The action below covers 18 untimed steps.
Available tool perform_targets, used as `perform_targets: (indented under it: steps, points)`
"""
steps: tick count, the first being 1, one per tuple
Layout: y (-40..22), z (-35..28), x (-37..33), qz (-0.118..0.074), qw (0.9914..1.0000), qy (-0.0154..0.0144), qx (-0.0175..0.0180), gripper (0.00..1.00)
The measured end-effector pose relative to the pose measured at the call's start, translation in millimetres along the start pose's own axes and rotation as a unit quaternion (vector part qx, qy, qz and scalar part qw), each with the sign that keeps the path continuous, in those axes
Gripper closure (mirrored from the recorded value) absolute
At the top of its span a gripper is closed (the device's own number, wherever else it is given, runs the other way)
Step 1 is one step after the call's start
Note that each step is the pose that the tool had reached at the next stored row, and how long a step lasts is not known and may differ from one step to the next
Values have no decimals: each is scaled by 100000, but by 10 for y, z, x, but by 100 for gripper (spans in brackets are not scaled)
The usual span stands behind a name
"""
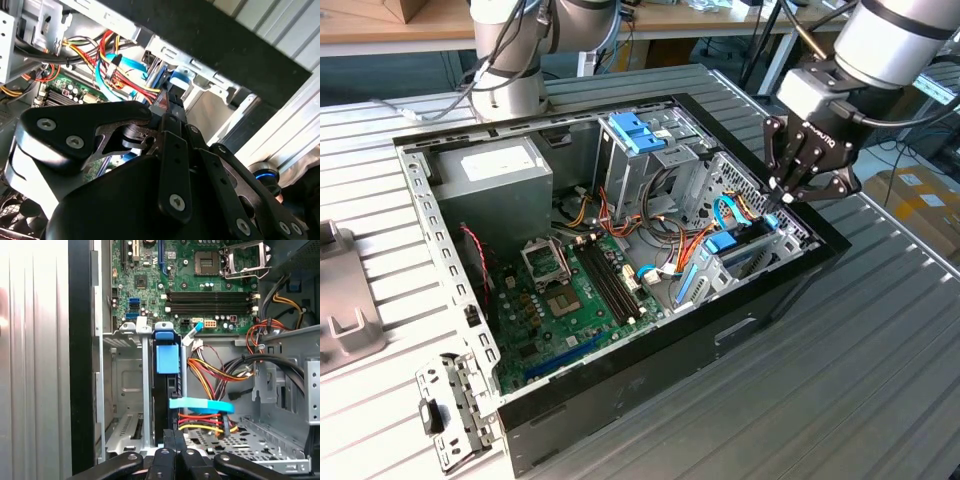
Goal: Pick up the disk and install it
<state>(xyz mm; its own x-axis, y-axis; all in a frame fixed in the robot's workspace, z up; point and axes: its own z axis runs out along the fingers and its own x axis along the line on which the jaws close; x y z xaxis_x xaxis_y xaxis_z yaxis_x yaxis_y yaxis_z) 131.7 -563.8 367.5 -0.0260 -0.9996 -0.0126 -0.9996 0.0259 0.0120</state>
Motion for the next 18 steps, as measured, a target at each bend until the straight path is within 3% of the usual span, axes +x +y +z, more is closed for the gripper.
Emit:
perform_targets:
  steps: [10,14,18]
  points:
    - [-258,-56,-7,-37,99999,-284,-203,89]
    - [-397,-85,-11,-66,99999,-363,-307,89]
    - [-418,-126,-12,-70,99999,-365,-310,89]
